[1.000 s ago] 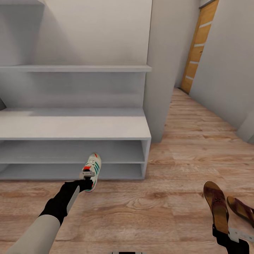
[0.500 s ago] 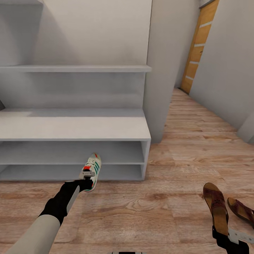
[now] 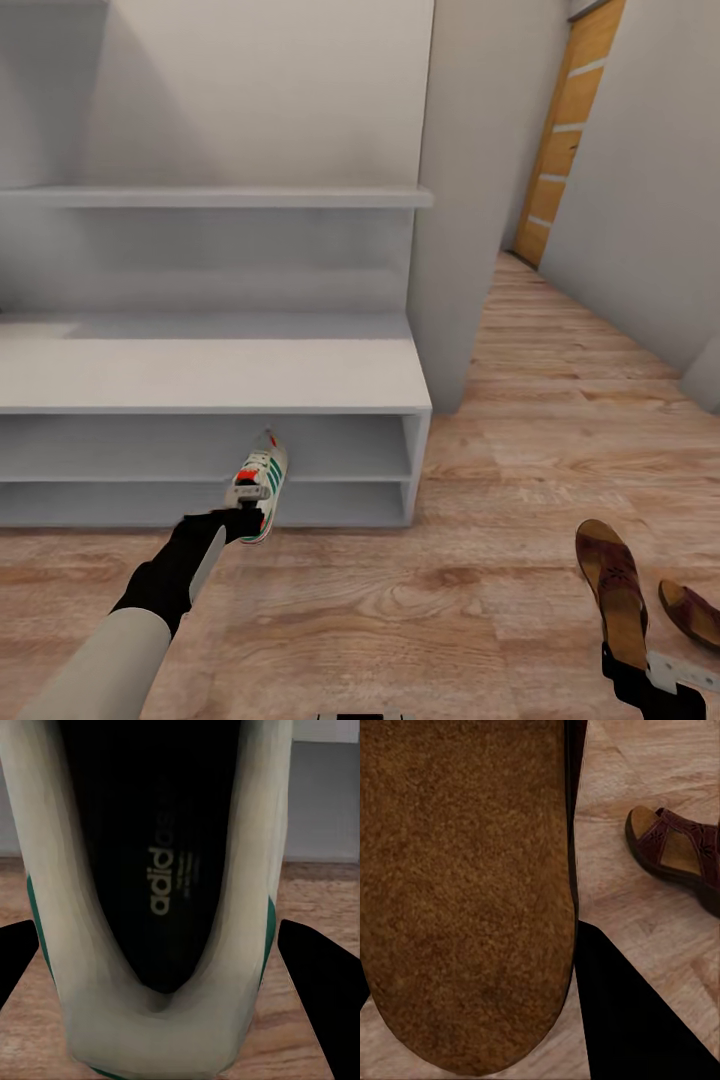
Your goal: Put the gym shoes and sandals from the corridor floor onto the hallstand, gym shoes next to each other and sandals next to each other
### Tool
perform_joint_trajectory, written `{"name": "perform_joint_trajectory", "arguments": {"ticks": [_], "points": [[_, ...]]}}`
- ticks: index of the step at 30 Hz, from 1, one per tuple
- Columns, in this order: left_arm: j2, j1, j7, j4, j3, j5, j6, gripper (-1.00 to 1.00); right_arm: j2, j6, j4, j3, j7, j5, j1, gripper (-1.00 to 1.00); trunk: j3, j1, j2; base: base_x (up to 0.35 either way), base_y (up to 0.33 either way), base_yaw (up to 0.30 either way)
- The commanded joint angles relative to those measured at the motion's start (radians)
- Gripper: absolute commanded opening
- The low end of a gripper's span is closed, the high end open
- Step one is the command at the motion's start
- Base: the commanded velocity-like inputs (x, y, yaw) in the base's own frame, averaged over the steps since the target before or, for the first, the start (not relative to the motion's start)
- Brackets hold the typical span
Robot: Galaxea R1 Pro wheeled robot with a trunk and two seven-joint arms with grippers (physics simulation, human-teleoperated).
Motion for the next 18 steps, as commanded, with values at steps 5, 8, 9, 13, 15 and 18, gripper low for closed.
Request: {"name": "perform_joint_trajectory", "arguments": {"ticks": [5,8,9,13,15,18], "points": [[0.000,0.000,-0.003,-0.002,0.001,0.003,0.004,-1.00,0.000,-0.003,0.001,0.000,-0.002,0.001,-0.001,-1.00,-0.001,0.000,0.000,0.327,-0.050,0.000],[0.000,-0.001,-0.003,-0.003,0.001,0.002,0.004,-1.00,0.000,-0.003,0.001,0.000,-0.002,0.001,-0.001,-1.00,-0.001,0.000,0.000,0.303,-0.142,0.000],[0.000,-0.001,-0.003,-0.003,0.001,0.002,0.005,-1.00,0.000,-0.003,0.001,0.000,-0.002,0.001,-0.001,-1.00,-0.001,0.000,0.000,0.291,-0.166,0.000],[0.000,-0.002,-0.003,-0.003,0.001,0.002,0.005,-1.00,0.000,-0.003,0.001,0.000,-0.002,0.001,-0.001,-1.00,-0.001,0.000,0.000,0.270,-0.180,0.000],[0.000,-0.002,-0.003,-0.003,0.001,0.002,0.005,-1.00,0.000,-0.003,0.001,0.000,-0.002,0.001,-0.001,-1.00,-0.001,0.000,0.000,0.226,-0.192,0.000],[0.000,-0.001,-0.003,-0.003,0.001,0.002,0.006,-1.00,0.000,-0.003,0.001,0.000,-0.002,0.001,-0.001,-1.00,-0.001,0.000,0.000,0.117,-0.087,0.000]]}}
